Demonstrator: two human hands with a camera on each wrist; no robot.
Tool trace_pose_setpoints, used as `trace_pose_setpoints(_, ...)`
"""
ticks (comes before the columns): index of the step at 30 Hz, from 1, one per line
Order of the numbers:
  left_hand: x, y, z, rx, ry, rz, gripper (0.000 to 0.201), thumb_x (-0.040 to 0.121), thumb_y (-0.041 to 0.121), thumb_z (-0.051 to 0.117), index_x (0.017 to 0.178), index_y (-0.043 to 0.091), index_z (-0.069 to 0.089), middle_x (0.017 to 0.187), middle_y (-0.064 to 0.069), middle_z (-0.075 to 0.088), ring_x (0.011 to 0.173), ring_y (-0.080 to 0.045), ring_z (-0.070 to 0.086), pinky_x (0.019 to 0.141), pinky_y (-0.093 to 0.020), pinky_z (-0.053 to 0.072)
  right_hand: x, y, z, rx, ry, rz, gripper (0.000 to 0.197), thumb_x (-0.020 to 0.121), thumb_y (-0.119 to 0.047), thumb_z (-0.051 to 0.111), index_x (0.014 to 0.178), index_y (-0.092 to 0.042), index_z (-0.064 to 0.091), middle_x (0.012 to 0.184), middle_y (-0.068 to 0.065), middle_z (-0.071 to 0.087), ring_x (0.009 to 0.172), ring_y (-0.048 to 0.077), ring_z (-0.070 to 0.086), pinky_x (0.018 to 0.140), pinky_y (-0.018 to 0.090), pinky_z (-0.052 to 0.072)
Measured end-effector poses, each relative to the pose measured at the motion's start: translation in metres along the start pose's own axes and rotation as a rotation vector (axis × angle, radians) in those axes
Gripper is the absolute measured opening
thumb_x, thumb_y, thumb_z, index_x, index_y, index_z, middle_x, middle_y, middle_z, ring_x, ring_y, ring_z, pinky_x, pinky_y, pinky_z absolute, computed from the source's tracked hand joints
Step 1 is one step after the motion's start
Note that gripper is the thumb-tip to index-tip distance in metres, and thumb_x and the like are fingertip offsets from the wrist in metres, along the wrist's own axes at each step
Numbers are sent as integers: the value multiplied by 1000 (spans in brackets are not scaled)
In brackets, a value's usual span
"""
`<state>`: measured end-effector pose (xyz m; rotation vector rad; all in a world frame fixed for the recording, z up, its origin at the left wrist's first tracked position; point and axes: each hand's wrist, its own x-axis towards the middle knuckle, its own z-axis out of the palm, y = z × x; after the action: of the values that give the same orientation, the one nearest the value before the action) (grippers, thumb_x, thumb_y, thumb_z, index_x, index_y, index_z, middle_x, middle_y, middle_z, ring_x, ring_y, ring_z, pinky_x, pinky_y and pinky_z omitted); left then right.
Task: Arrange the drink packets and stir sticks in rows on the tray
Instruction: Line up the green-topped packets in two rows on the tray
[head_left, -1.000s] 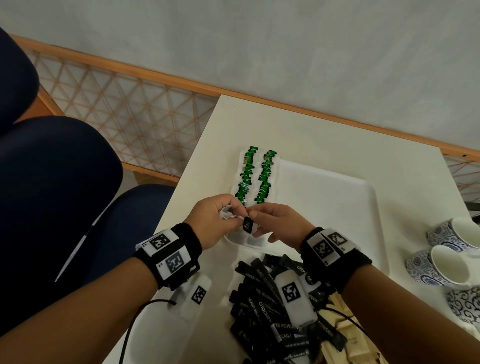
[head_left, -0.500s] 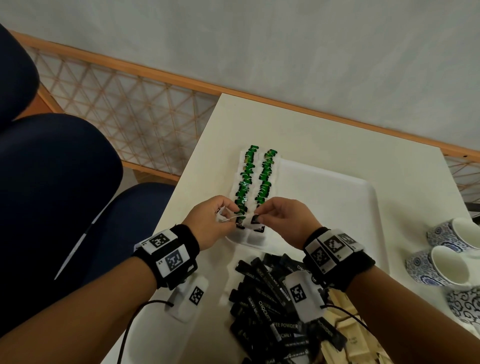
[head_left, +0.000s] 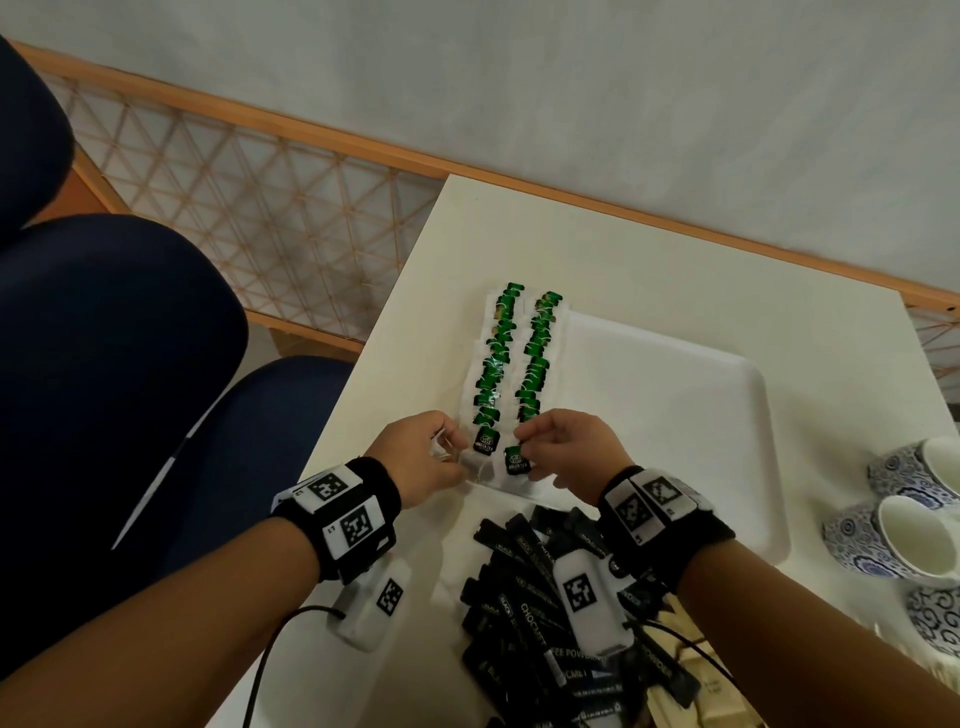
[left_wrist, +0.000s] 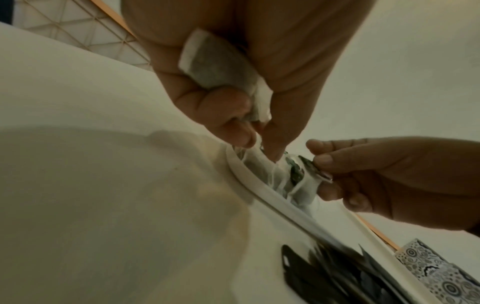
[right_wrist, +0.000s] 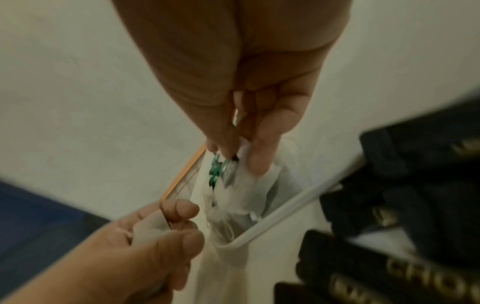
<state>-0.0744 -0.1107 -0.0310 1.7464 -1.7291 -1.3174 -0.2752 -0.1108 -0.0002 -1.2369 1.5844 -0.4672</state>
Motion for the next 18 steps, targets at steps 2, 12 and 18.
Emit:
trace_pose_setpoints(2, 2, 2, 3, 2, -15, -2, 24, 75, 16, 77, 90, 27, 62, 92, 11, 58, 83, -10, 56, 69, -21, 45, 1, 4, 0, 156, 44, 99, 15, 87, -2, 59, 86, -16, 64, 79, 5, 70, 56, 12, 67, 45, 18, 46)
trace_pose_setpoints(12, 3, 21, 21, 165, -148, 94, 19, 80, 37, 72, 73, 24, 60, 76, 6, 59, 74, -15, 55, 65, -27, 41, -12, 2, -6, 380, -10, 135, 12, 86, 0, 62, 88, -12, 62, 78, 11, 68, 54, 19, 66, 42, 20, 39)
trace_pose_setpoints(18, 4, 26, 27, 273, -190, 95, 17, 84, 36, 68, 80, 20, 66, 85, 1, 63, 80, -15, 58, 71, -27, 46, -10, 13, -11, 224, 40, 145, 11, 86, -7, 67, 93, -13, 62, 79, 5, 68, 59, 15, 64, 48, 21, 43)
